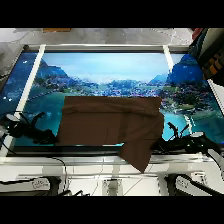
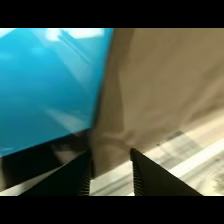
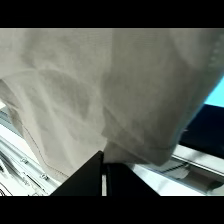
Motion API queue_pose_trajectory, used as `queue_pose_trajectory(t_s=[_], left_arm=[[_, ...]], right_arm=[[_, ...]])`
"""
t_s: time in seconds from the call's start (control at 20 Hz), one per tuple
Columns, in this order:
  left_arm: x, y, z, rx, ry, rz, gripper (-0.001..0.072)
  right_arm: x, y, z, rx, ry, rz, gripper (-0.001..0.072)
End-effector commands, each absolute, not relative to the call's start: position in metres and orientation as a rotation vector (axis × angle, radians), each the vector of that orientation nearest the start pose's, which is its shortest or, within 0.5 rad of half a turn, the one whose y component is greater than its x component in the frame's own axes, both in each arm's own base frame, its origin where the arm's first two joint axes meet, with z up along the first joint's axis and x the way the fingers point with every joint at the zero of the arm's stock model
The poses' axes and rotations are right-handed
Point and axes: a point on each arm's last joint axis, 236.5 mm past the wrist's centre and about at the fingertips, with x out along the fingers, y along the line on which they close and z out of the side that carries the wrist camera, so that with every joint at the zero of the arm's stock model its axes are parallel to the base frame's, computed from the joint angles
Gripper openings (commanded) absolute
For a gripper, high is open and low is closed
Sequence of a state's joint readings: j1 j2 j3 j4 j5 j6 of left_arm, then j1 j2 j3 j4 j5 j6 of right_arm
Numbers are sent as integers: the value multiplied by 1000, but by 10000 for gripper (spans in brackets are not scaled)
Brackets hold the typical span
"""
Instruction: Fold the clothes and pants, and hang the long-sleeved shirts on hangers.
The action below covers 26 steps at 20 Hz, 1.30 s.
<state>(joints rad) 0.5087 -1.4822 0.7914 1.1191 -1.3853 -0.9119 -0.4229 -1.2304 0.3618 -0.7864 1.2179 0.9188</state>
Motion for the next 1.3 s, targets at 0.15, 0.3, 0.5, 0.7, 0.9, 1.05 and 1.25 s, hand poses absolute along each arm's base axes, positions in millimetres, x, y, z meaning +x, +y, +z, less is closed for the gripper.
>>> queue_pose_trajectory(t_s=[0.15, 0.3, 0.5, 0.7, 0.9, 1.05, 1.25], left_arm=[[251, -13, -117, -630, 1548, -505, 10], [283, -24, -86, -621, 1366, -582, 11], [336, -30, -15, -625, 1090, -647, 10], [400, -37, 64, -769, 722, -664, 10], [452, -24, 36, -679, 669, -412, 10], [489, -15, 14, -672, 611, -196, 10], [510, -15, -26, -686, 621, -14, 10]], right_arm=[[192, 92, -104, 831, 1535, 497, 14], [210, 105, -60, 851, 1454, 679, 14], [269, 112, 19, 866, 1130, 798, 14], [361, 69, 60, 859, 789, 547, 14], [423, 25, 44, 828, 633, 176, 14], [451, 6, 29, 806, 538, -59, 14], [475, -6, 10, 795, 478, -226, 14]])
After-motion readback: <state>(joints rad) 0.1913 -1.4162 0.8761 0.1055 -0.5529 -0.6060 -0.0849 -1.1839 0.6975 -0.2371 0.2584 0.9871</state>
